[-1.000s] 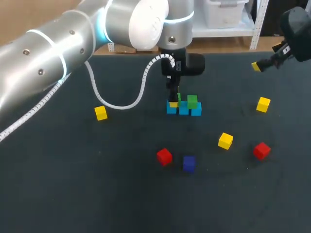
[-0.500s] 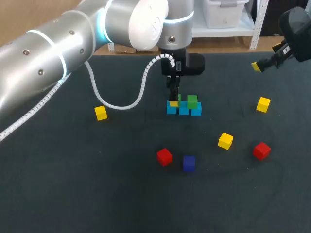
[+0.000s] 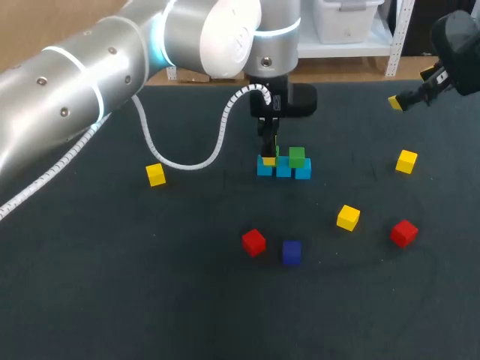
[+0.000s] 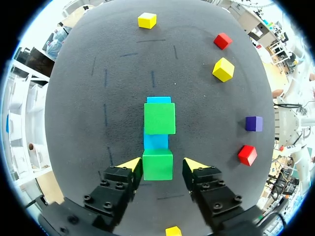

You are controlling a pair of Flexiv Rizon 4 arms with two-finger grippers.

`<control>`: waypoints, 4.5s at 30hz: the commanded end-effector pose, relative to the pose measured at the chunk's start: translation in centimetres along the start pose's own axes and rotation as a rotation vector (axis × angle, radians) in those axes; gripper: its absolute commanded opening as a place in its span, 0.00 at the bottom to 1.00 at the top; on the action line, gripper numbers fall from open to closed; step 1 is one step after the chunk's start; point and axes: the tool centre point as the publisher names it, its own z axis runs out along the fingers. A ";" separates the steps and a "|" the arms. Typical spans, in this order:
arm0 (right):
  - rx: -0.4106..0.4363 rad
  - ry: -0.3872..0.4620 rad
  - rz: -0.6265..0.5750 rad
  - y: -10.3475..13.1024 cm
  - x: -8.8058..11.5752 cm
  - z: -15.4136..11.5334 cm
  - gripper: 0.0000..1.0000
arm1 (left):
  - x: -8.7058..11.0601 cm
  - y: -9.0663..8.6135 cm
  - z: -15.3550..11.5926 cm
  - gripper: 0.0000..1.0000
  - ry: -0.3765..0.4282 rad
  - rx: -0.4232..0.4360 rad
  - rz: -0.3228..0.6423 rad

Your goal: Place the blue cubes, place green cubes on the blue cubes, place the yellow cubes on the green cubes, then place the red cubes on the yellow cubes, and place purple cube on the red cubes.

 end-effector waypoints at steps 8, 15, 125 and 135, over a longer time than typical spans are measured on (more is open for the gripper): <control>0.001 0.002 0.001 0.0 0.0 -0.1 1.00 | -0.1 0.3 -0.1 0.89 0.000 0.004 -0.010; 0.001 0.002 0.001 0.0 0.0 -0.1 1.00 | -0.1 0.4 0.0 0.70 -0.003 0.005 -0.025; 0.001 0.002 0.001 0.0 0.0 -0.1 1.00 | 12.6 -7.1 -15.1 1.00 -0.607 -0.488 -0.515; 0.001 0.002 0.001 0.0 0.0 -0.1 1.00 | 15.8 -7.9 -15.3 1.00 -0.605 -0.536 -0.571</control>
